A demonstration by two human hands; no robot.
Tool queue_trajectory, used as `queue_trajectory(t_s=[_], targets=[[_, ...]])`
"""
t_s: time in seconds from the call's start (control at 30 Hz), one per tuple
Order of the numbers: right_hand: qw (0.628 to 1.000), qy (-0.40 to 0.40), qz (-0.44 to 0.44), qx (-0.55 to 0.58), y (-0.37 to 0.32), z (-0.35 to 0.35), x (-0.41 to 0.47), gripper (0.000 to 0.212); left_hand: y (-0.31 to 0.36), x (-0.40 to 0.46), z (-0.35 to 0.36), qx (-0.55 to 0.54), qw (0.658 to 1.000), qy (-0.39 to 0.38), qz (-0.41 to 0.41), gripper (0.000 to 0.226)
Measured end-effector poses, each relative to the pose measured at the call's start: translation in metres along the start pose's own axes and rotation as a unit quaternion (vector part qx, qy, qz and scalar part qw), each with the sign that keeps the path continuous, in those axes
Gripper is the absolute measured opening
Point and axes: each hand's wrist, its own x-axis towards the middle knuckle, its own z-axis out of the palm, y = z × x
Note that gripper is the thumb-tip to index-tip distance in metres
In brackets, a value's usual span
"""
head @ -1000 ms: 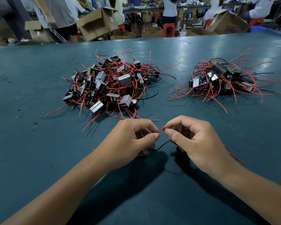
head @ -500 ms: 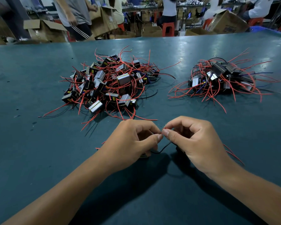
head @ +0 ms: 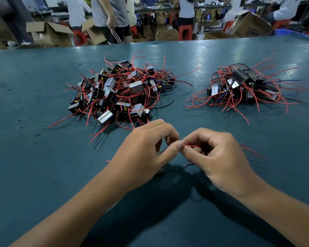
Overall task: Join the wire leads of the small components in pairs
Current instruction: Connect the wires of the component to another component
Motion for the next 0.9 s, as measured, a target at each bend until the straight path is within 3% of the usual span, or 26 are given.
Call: queue_trajectory(t_s=[0.37,0.67,0.9], targets=[[0.994,0.008,-0.05,-0.092,-0.0063,0.0015,-0.0037,0.008,0.0072,-0.0017,-0.0019,-0.056,0.994,-0.053,-0.08,0.021],[0.992,0.001,-0.07,-0.108,-0.0062,0.0003,-0.0046,0.018,0.0084,-0.0042,-0.0023,0.018,0.998,-0.035,-0.04,0.019],[0.995,0.008,-0.048,-0.084,-0.0038,-0.0003,-0.0066,0.009,0.0013,-0.0052,-0.0052,-0.108,0.987,-0.085,-0.084,0.019]])
